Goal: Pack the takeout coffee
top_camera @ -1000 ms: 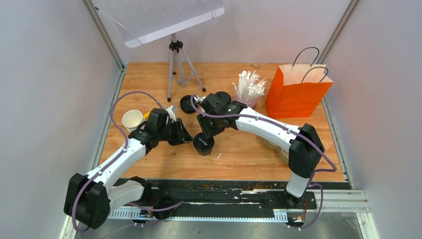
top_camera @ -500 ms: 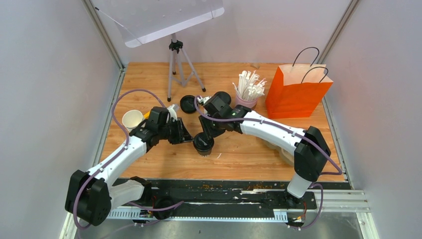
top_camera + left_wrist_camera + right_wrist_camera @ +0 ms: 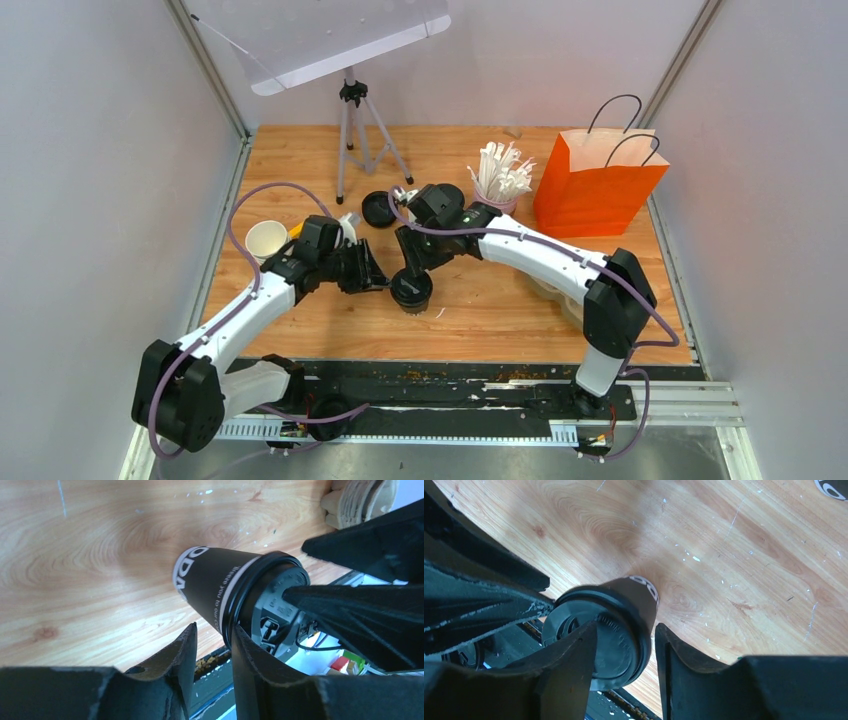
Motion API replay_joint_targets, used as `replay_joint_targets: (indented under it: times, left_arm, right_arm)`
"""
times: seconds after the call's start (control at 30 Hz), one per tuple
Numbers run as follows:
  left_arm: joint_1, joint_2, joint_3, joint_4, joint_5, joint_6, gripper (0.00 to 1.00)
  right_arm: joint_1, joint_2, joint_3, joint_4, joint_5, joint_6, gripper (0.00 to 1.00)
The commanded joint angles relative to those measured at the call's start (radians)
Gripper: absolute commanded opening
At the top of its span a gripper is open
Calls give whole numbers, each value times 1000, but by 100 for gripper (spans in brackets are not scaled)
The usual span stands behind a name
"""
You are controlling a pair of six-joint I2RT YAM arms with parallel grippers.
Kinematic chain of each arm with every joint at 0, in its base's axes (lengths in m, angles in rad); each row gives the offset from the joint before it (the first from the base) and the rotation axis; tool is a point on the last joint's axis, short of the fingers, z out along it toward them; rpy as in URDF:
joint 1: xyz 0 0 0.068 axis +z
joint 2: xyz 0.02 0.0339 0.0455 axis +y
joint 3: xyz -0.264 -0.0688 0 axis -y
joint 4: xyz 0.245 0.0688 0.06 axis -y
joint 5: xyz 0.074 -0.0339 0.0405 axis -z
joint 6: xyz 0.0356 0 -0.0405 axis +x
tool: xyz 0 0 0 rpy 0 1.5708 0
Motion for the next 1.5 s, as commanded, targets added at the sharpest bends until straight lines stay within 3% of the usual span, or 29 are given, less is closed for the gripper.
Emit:
replay_joint_targets:
  times: [0.0, 0.23, 0.5, 0.77, 1.1, 1.47]
  left_arm:
    - [-7, -21, -3, -128, -5, -14, 41]
    - [-7, -35, 76, -141, -19, -10, 51]
    - [-7, -29, 107, -65, 30, -20, 57]
    - [-7, 11, 143, 22, 86, 74, 64]
    - [-11, 101, 122, 62, 174, 121, 58]
    - [-39, 150, 100, 98, 202, 119, 51]
  right_arm:
    - [-18, 25, 110, -74, -28, -42, 49]
    - [-20, -18, 142, -96, -75, 4, 55]
    - [-23, -108, 60, -101, -77, 67, 54]
    - [-38, -211, -53, -102, -63, 171, 52]
    - [-111, -314, -248, -20, -107, 240, 47]
    - [-147, -301, -298, 29, -152, 239, 43]
